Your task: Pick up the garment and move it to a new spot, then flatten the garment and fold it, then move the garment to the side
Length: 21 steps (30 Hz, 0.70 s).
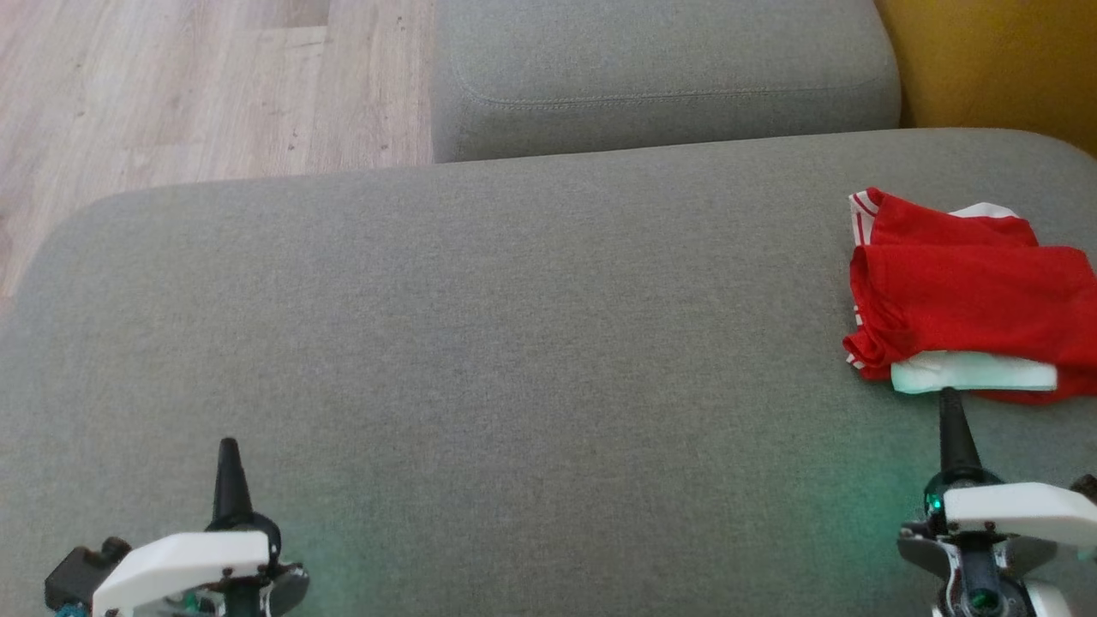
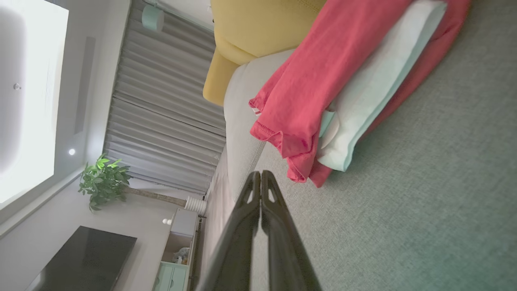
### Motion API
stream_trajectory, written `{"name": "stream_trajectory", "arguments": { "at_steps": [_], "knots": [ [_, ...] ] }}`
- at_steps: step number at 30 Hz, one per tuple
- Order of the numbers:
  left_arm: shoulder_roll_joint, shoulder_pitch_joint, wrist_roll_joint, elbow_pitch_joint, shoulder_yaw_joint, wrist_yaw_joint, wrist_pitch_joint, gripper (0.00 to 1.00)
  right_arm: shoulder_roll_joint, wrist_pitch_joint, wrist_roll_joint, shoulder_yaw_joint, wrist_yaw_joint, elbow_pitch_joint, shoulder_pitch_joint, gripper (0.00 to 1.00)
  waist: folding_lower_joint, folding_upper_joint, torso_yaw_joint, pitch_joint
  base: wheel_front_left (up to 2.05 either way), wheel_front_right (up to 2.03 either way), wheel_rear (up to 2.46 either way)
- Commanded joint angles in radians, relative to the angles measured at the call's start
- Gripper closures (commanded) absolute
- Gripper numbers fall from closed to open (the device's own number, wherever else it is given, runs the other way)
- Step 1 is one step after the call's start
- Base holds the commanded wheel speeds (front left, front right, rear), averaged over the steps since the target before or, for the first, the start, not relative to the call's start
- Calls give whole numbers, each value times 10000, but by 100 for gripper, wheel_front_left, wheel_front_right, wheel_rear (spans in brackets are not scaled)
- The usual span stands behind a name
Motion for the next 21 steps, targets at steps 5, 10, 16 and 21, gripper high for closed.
{"name": "stream_trajectory", "arguments": {
  "at_steps": [5,10,16,21],
  "knots": [
    [54,-587,-696,-357,438,-113,204,100,-57,214,825,45,-6,-451,-631,100,0,0,-6,17,0,0,0],
    [56,-638,-1191,-368,531,-148,351,100,-59,357,1399,-2,-6,-489,-673,100,0,0,-11,32,0,0,0],
    [60,-699,-1785,-381,641,-189,529,100,-61,530,2088,-58,-6,-533,-724,100,0,0,-18,49,0,0,0],
    [63,-750,-2280,-392,734,-224,676,100,-63,673,2662,-105,-7,-571,-766,100,-1,0,-23,64,0,0,0]
  ]
}}
